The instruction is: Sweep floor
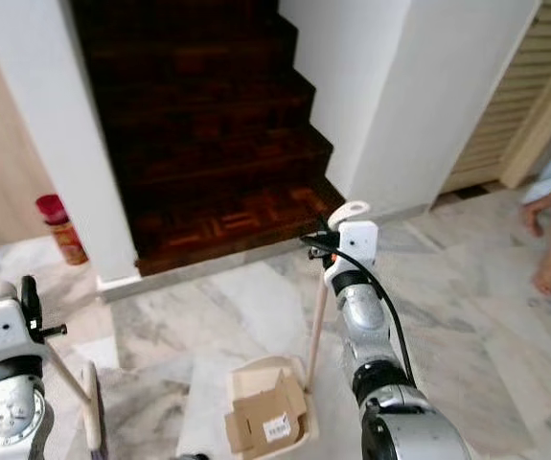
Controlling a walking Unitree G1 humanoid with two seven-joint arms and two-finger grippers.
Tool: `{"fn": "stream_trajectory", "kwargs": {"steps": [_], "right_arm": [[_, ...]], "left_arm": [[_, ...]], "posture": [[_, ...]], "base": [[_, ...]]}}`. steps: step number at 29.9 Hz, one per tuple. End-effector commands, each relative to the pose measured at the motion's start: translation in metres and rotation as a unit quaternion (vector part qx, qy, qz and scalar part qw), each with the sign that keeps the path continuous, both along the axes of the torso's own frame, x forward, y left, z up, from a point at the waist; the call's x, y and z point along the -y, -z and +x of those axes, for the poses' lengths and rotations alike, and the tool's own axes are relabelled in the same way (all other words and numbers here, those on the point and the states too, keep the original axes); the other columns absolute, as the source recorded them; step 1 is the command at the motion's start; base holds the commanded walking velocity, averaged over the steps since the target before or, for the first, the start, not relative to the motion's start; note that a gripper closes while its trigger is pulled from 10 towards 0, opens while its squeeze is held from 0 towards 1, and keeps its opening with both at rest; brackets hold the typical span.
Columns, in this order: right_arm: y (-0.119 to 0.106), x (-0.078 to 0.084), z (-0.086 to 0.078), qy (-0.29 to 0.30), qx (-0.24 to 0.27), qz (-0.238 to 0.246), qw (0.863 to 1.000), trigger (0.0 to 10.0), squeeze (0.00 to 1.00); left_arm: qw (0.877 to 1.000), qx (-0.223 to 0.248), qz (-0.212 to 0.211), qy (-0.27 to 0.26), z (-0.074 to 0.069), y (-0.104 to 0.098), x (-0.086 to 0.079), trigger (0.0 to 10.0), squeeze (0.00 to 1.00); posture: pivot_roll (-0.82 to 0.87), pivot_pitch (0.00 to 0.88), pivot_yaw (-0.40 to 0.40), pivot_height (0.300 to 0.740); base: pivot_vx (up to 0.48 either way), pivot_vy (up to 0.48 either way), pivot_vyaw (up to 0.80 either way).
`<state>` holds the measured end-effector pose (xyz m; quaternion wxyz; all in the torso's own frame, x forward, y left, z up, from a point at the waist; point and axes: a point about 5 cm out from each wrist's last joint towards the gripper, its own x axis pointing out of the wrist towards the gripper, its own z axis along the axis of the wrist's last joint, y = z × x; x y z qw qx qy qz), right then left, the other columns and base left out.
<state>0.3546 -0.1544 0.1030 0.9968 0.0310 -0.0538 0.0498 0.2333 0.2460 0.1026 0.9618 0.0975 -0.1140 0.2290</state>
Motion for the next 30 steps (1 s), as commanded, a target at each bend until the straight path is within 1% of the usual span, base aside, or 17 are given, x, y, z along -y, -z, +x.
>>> {"fn": "stream_trajectory", "kwargs": {"steps": [1,3,5,9,12,13,14,17,24,30], "right_arm": [[-0.007,0.002,0.004,0.01,0.008,0.028,1.0,10.0,0.0],[-0.002,0.0,0.004,0.018,-0.008,0.07,0.997,10.0,0.0],[0.001,0.0,0.003,0.024,-0.016,0.094,0.995,10.0,0.0],[0.003,-0.003,0.002,0.02,-0.021,0.107,0.994,10.0,0.0],[0.005,-0.002,0.003,0.026,-0.03,0.144,0.989,10.0,0.0],[0.006,0.0,0.003,0.034,-0.037,0.177,0.983,10.0,0.0],[0.006,0.001,0.003,0.036,-0.039,0.183,0.982,10.0,0.0],[0.007,0.001,0.003,0.035,-0.041,0.184,0.981,10.0,0.0],[0.01,0.004,0.003,0.034,-0.055,0.202,0.977,10.0,0.0],[0.005,0.005,0.007,0.025,-0.054,0.2,0.978,10.0,0.0]], "left_arm": [[0.999,0.025,0.022,0.011,0.005,-0.015,0.003,10.0,0.0],[0.999,0.024,0.026,0.014,0.005,-0.017,0.0,10.0,0.0],[0.999,0.024,0.028,0.016,0.006,-0.018,-0.001,10.0,0.0],[0.999,0.025,0.03,0.019,0.009,-0.02,0.0,10.0,0.0],[0.999,0.028,0.03,0.023,0.013,-0.023,0.002,10.0,0.0],[0.999,0.032,0.03,0.025,0.014,-0.025,0.004,10.0,0.0],[0.999,0.033,0.03,0.025,0.014,-0.025,0.005,10.0,0.0],[0.999,0.034,0.029,0.024,0.014,-0.026,0.005,10.0,0.0],[0.999,0.029,0.024,0.013,0.008,-0.021,0.005,10.0,0.0],[0.999,0.035,0.015,0.008,0.009,-0.02,0.008,10.0,0.0]], "posture": [[0.24,0.0,-0.054,0.74],[0.24,0.0,-0.039,0.74],[0.24,0.0,-0.032,0.74],[0.23,0.0,-0.025,0.74],[0.23,0.0,-0.02,0.74],[0.23,0.0,-0.018,0.74],[0.23,0.0,-0.018,0.74],[0.23,0.0,-0.023,0.74],[0.24,0.0,-0.046,0.74],[0.24,0.0,-0.07,0.74]], "base": [[0.0,0.0,0.0],[0.0,0.0,0.0],[0.0,0.0,0.0],[0.0,0.0,0.0],[0.0,0.0,0.0],[0.0,0.0,0.0],[0.0,0.0,0.0],[0.0,0.0,0.0],[0.0,0.0,0.0],[0.0,0.0,0.0]]}}
